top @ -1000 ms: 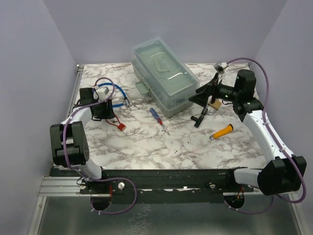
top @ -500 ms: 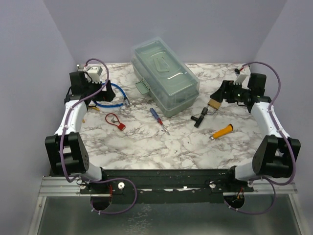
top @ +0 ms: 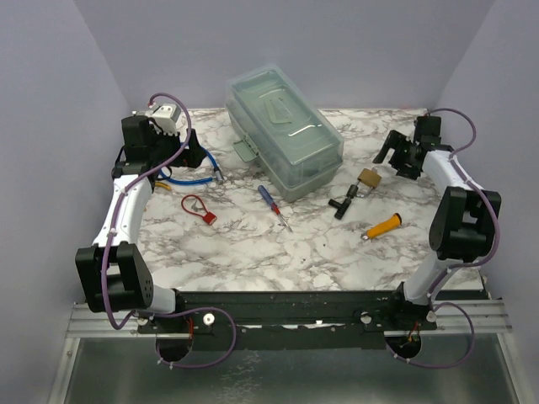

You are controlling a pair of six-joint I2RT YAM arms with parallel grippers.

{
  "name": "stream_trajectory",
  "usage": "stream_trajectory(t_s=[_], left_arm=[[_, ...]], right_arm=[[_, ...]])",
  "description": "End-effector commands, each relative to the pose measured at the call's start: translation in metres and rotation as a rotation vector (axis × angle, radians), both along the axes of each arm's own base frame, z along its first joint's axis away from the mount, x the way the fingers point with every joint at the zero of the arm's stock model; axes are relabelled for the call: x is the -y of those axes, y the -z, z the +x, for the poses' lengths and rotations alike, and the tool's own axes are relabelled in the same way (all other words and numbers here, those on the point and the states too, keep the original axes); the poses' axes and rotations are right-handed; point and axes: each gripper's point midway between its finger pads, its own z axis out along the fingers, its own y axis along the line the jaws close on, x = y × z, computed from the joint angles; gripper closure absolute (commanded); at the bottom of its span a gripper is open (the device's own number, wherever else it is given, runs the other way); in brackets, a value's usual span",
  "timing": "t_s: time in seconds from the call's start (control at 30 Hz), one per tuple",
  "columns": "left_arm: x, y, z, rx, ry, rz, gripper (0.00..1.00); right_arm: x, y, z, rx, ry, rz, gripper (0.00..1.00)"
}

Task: Lock with the key
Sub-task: Pick up the lock from the center of the board.

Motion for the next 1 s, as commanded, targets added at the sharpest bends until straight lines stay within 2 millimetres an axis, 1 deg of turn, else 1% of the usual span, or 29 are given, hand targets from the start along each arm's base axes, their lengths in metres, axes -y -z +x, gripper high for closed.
stream_trajectory(t_s=[0.0,0.03,0.17,0.2,0.23,0.27,0.3,0.33,0.4,0.5,0.67,0.77,0.87,0.93,0.97], left_arm=[[0.01,-0.015,-0.004,0.048,0.029,-0.022,0.01],[0.011,-0.016,-0.004,0.053,0.03,-0.021,0.01],[0.012,-0.019,-0.004,0.065,0.031,-0.016,0.01],[0.012,-0.019,-0.004,0.068,0.031,-0.014,0.01],[0.012,-0.02,-0.005,0.07,0.031,-0.013,0.01],[0.012,-0.02,-0.005,0.072,0.031,-0.013,0.01],[0.013,-0.021,-0.006,0.078,0.032,-0.012,0.01],[0.013,-0.021,-0.007,0.079,0.031,-0.01,0.01],[0.013,-0.024,-0.009,0.09,0.034,-0.006,0.01],[0.012,-0.023,-0.011,0.098,0.034,0.002,0.01],[0.013,-0.023,-0.011,0.102,0.034,0.001,0.01],[0.012,-0.025,-0.011,0.11,0.032,0.004,0.01],[0.011,-0.026,-0.011,0.116,0.029,0.013,0.01],[0.01,-0.028,-0.011,0.123,0.027,0.018,0.01],[0.01,-0.028,-0.01,0.125,0.026,0.02,0.01]], right_arm=[[-0.006,0.017,0.006,-0.085,0.122,-0.028,0.02],[-0.009,0.02,0.008,-0.089,0.134,-0.041,0.0],[-0.011,0.034,0.017,-0.144,0.199,-0.138,0.0],[-0.012,0.039,0.017,-0.172,0.21,-0.153,0.0],[-0.008,0.047,0.015,-0.209,0.231,-0.176,0.0],[-0.012,0.054,0.016,-0.23,0.231,-0.201,0.0],[-0.012,0.058,0.017,-0.238,0.236,-0.23,0.0],[-0.007,0.06,0.017,-0.242,0.253,-0.265,0.0],[-0.004,0.064,0.015,-0.253,0.265,-0.292,0.0],[-0.003,0.072,0.011,-0.274,0.27,-0.303,0.0],[-0.006,0.098,0.003,-0.339,0.256,-0.295,0.0],[-0.008,0.107,0.001,-0.364,0.252,-0.286,0.0],[-0.011,0.109,0.0,-0.374,0.252,-0.27,0.05],[-0.014,0.107,-0.002,-0.379,0.249,-0.254,0.11],[-0.015,0.106,-0.003,-0.379,0.247,-0.248,0.17]])
